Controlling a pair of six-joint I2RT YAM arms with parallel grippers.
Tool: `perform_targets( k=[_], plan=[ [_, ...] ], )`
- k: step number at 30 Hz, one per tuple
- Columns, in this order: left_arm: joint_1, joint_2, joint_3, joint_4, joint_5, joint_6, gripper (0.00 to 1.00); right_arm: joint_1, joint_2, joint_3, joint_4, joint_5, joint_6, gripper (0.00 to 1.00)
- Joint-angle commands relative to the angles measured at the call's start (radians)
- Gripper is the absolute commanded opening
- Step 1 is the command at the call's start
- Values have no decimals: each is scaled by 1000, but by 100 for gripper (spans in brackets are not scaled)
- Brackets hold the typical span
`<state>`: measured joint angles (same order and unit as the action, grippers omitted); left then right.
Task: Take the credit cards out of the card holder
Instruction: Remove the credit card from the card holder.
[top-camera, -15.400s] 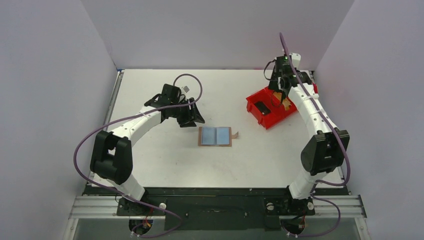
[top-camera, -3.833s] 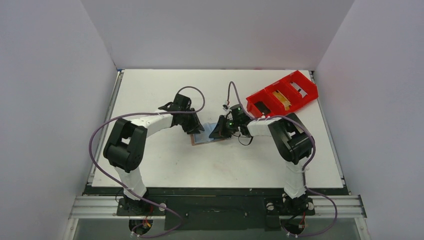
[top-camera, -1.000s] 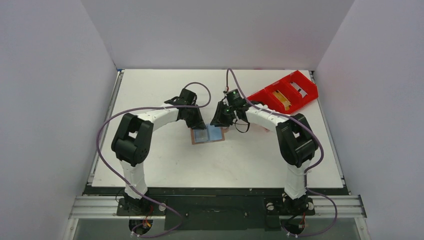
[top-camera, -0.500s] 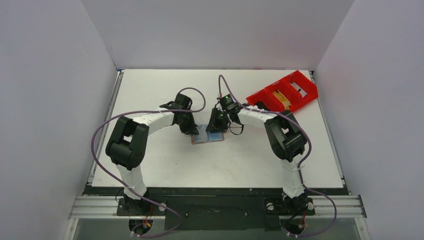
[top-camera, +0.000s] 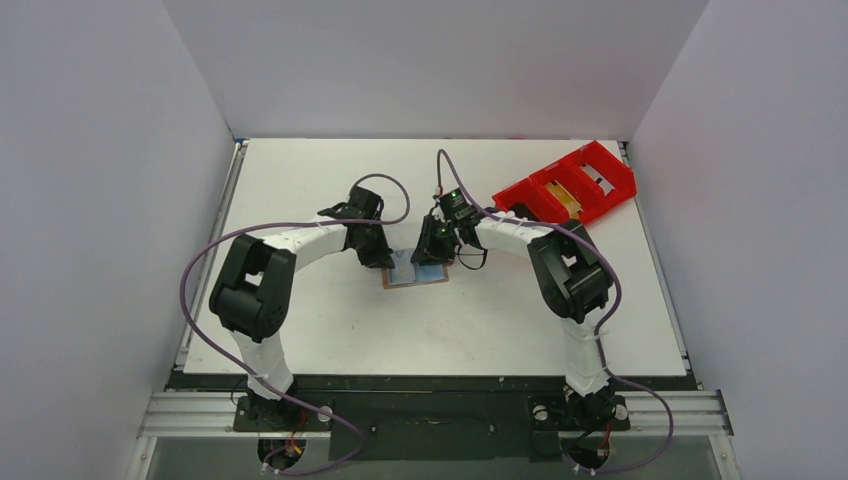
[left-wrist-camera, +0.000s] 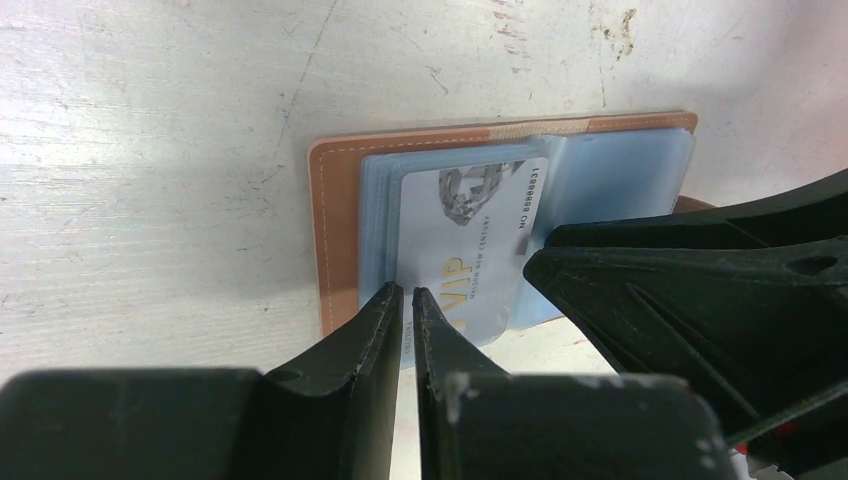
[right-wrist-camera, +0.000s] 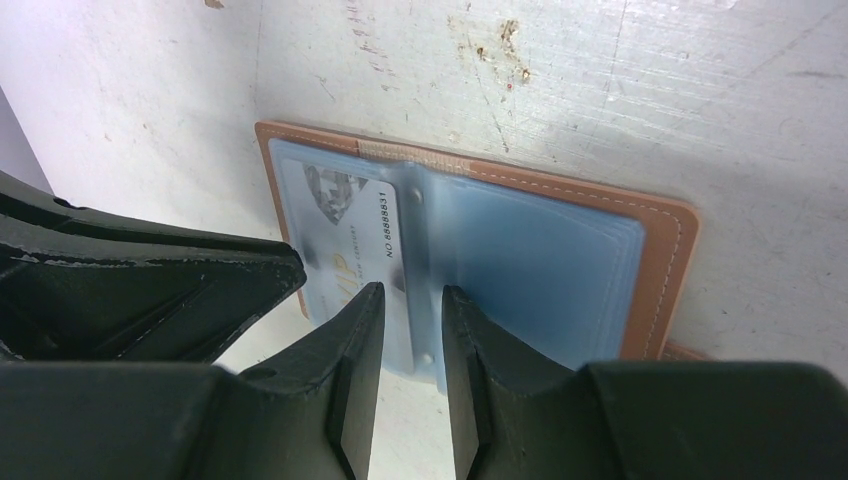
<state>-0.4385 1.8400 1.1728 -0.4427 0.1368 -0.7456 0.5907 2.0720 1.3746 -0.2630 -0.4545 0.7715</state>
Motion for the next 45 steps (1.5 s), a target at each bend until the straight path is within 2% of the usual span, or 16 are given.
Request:
perform_targets(
  k=[1, 29, 32, 35, 37, 42, 45],
  plan=[
    [6, -39, 7, -8, -29, 20, 7, 6, 1, 18, 34, -3, -10, 25],
    [-20, 33, -9, 58, 39, -26, 3, 12, 39, -31, 107, -58, 34, 21],
    [-19, 39, -8, 48, 32, -30, 2, 8, 36, -39, 111, -58, 38, 16],
    [-12, 38, -19, 37, 14, -34, 0, -10, 25, -63, 127, -64, 47, 8],
    [-9, 37, -29, 31, 3, -36, 0, -24, 16, -79, 141, -73, 50, 6],
    [-5, 41, -38, 23, -8, -40, 0, -38, 6, -93, 165, -89, 45, 7],
    [-5, 43, -39, 19, -15, -44, 0, -38, -5, -113, 199, -110, 68, 14]
  ],
)
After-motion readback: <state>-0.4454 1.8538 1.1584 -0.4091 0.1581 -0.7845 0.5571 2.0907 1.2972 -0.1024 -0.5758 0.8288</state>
